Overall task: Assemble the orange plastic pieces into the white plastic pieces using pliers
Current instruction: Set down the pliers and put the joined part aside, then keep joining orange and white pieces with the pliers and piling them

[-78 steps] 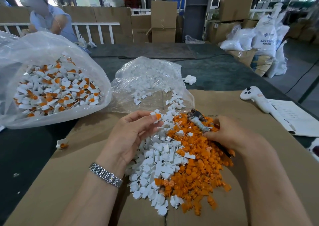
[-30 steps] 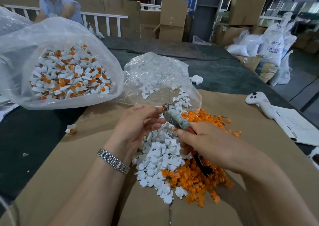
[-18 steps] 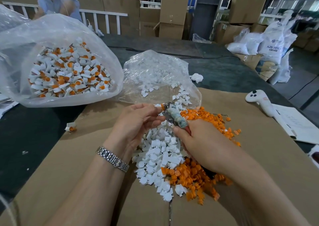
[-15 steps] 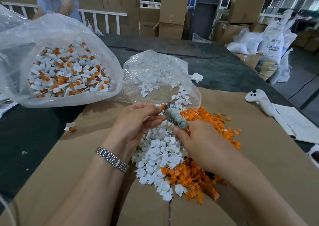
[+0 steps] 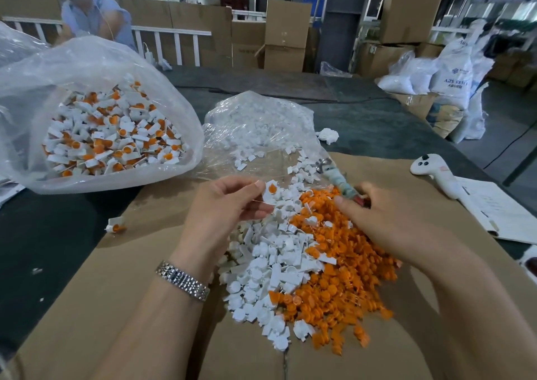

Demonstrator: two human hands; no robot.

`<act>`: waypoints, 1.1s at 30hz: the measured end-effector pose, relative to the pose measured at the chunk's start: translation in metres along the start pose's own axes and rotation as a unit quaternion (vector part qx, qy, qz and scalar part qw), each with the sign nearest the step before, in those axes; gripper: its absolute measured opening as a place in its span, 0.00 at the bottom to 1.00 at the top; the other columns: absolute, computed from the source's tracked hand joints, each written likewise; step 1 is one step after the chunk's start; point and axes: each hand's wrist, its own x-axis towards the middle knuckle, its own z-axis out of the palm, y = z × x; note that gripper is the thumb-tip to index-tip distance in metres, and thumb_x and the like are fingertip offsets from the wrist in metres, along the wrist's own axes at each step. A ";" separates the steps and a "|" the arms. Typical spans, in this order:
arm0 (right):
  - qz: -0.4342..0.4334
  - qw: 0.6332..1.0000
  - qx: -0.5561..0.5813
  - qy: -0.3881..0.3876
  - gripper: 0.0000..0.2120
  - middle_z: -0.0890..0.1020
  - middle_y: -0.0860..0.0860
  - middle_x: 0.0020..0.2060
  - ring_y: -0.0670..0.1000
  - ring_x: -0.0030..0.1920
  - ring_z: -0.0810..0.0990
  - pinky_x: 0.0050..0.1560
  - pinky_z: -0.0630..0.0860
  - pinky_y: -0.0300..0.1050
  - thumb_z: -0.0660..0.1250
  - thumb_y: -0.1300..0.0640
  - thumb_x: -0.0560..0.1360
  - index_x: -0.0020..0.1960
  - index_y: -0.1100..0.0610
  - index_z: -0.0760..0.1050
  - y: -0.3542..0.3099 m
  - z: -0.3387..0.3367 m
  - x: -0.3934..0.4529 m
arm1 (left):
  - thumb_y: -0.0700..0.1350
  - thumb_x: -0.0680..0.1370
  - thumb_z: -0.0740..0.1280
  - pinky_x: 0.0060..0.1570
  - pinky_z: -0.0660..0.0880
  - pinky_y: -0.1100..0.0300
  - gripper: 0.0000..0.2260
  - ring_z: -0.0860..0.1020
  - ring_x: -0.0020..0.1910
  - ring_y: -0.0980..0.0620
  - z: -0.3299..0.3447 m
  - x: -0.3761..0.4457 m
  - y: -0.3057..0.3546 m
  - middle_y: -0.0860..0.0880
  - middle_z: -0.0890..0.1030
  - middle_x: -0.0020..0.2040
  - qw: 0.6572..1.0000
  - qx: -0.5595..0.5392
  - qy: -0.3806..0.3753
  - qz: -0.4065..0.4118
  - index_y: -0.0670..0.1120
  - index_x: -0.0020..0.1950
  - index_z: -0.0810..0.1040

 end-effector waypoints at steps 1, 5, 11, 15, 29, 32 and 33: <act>0.006 0.999 -0.034 0.011 0.20 0.78 0.49 0.50 0.50 0.49 0.78 0.46 0.76 0.50 0.59 0.34 0.78 0.57 0.49 0.72 0.005 0.002 0.008 | 0.41 0.78 0.74 0.38 0.83 0.61 0.03 0.87 0.39 0.46 -0.002 0.001 -0.001 0.44 0.87 0.40 0.998 0.049 0.019 0.018 0.42 0.49 0.87; 0.026 0.991 -0.133 0.012 0.25 0.75 0.51 0.53 0.56 0.57 0.76 0.61 0.73 0.59 0.63 0.33 0.76 0.63 0.50 0.72 0.019 0.012 0.028 | 0.46 0.79 0.73 0.33 0.81 0.56 0.04 0.84 0.32 0.52 -0.025 0.009 0.000 0.54 0.85 0.34 0.934 0.311 0.154 0.087 0.53 0.49 0.88; 0.051 0.986 -0.152 0.054 0.27 0.76 0.51 0.53 0.57 0.58 0.76 0.61 0.71 0.57 0.63 0.31 0.74 0.61 0.51 0.72 0.040 0.025 0.033 | 0.45 0.82 0.68 0.39 0.80 0.53 0.08 0.79 0.38 0.48 -0.071 0.007 0.003 0.49 0.83 0.42 0.762 0.590 0.260 0.054 0.48 0.54 0.87; 0.084 0.991 -0.093 0.045 0.27 0.78 0.54 0.55 0.58 0.58 0.76 0.60 0.74 0.61 0.63 0.31 0.74 0.60 0.52 0.74 0.048 0.032 0.031 | 0.45 0.82 0.67 0.48 0.81 0.48 0.09 0.80 0.47 0.45 -0.072 0.000 0.004 0.46 0.82 0.56 0.765 0.600 0.233 0.021 0.50 0.59 0.85; 0.093 0.990 -0.098 0.036 0.36 0.71 0.59 0.69 0.62 0.71 0.67 0.69 0.64 0.65 0.55 0.28 0.76 0.71 0.54 0.69 0.048 0.044 0.031 | 0.45 0.79 0.74 0.39 0.70 0.64 0.07 0.75 0.44 0.60 -0.066 -0.022 -0.003 0.57 0.79 0.45 0.801 0.597 0.033 -0.003 0.58 0.49 0.82; 0.090 0.991 -0.091 0.039 0.36 0.70 0.59 0.70 0.62 0.72 0.65 0.69 0.63 0.65 0.53 0.28 0.77 0.72 0.54 0.68 0.048 0.044 0.031 | 0.42 0.79 0.71 0.40 0.72 0.63 0.10 0.74 0.43 0.59 -0.051 -0.013 -0.009 0.60 0.76 0.42 0.792 0.608 0.049 0.017 0.59 0.46 0.80; 0.087 0.992 -0.084 0.042 0.35 0.69 0.58 0.71 0.62 0.72 0.65 0.69 0.63 0.65 0.53 0.29 0.77 0.73 0.54 0.67 0.048 0.044 0.031 | 0.42 0.79 0.71 0.38 0.71 0.64 0.10 0.74 0.42 0.60 -0.046 -0.010 -0.011 0.60 0.76 0.42 0.791 0.610 0.044 0.023 0.59 0.46 0.79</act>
